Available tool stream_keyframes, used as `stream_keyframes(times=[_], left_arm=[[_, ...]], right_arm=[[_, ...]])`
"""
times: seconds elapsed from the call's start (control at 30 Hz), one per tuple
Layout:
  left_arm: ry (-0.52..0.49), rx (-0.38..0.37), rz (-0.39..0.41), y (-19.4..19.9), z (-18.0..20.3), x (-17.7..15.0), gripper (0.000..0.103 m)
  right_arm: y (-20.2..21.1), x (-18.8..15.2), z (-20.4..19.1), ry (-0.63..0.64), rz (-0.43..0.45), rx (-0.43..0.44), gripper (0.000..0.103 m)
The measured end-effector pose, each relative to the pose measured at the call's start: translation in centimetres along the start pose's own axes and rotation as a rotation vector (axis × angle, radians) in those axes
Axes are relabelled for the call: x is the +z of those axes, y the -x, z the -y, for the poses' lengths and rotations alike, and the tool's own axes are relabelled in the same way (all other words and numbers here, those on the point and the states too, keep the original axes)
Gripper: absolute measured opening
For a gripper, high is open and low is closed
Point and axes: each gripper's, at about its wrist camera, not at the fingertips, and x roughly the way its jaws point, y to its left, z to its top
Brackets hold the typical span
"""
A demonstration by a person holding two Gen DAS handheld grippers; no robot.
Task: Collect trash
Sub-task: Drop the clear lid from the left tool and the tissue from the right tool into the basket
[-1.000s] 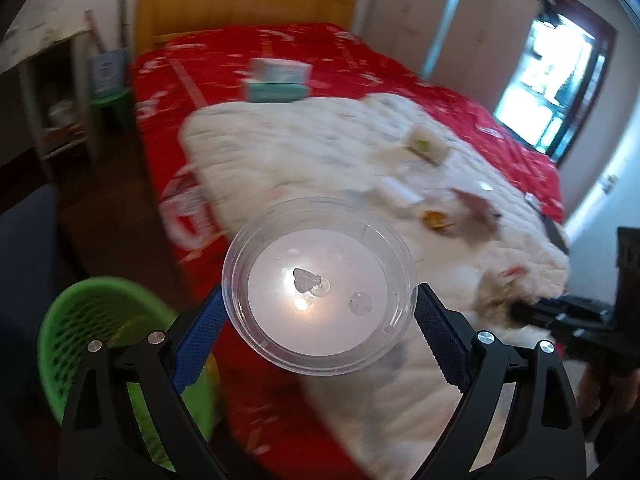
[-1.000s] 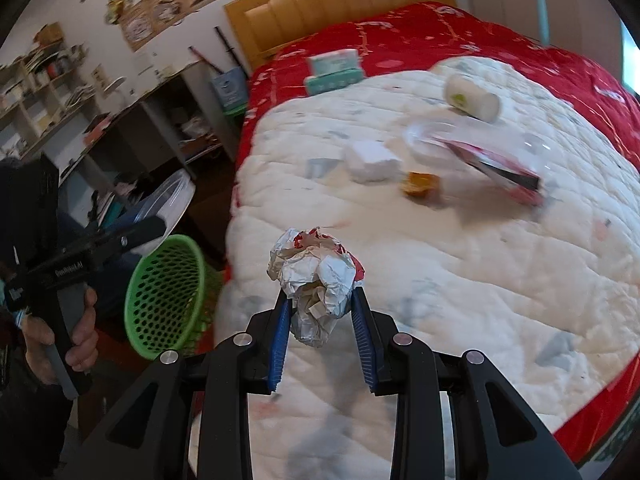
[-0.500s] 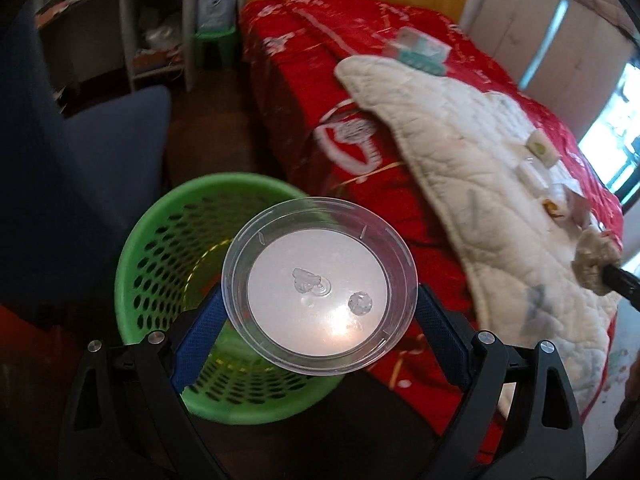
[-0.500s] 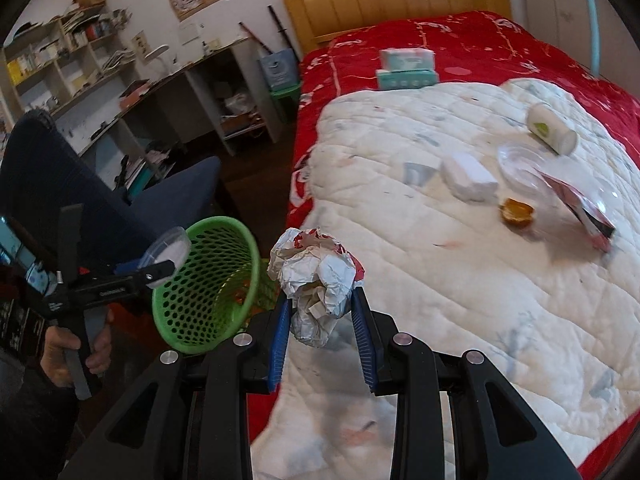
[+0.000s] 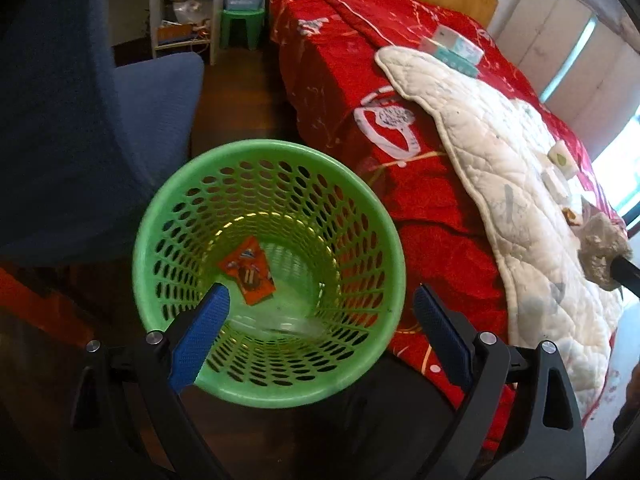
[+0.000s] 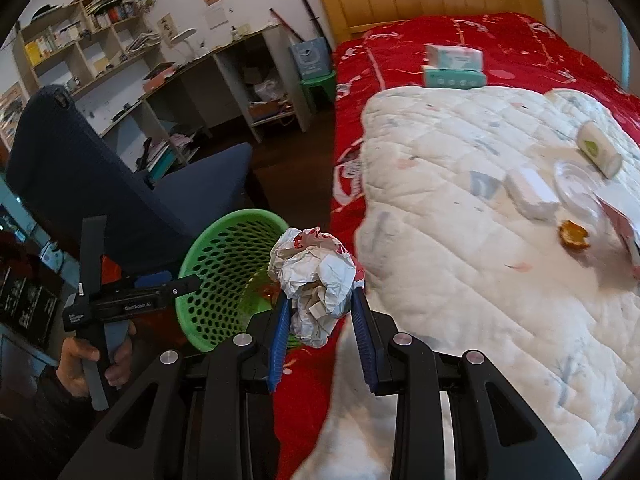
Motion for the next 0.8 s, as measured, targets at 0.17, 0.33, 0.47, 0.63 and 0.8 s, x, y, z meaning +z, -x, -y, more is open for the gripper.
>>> stream_keyframes(times=[0.17, 0.33, 0.47, 0.63, 0.8], left_arm=[[0.032, 0.003, 0.039, 2.0, -1.6, -0.1, 0.092], [0.060, 0.005, 0.074, 3.7, -2.9, -0.6, 0.092], [0.091, 0.011, 0.087, 4.5, -4.1, -1.0, 0.092], [0.121, 0.022, 0.099, 5.1, -5.4, -1.5, 0.092], [0.151, 0.026, 0.104, 5.5, -6.4, -1.7, 0.092]], right_arm=[[-1.7, 0.8, -2.3, 0.043, -0.018, 0.034, 0.030], [-3.9, 1.3, -4.8, 0.080, -0.050, 0.064, 0.030], [-6.1, 1.3, -6.9, 0.105, -0.086, 0.084, 0.030], [-9.0, 1.2, -9.1, 0.125, -0.131, 0.105, 0.031], [-11.5, 1.2, -10.3, 0.100, -0.166, 0.130, 0.036]])
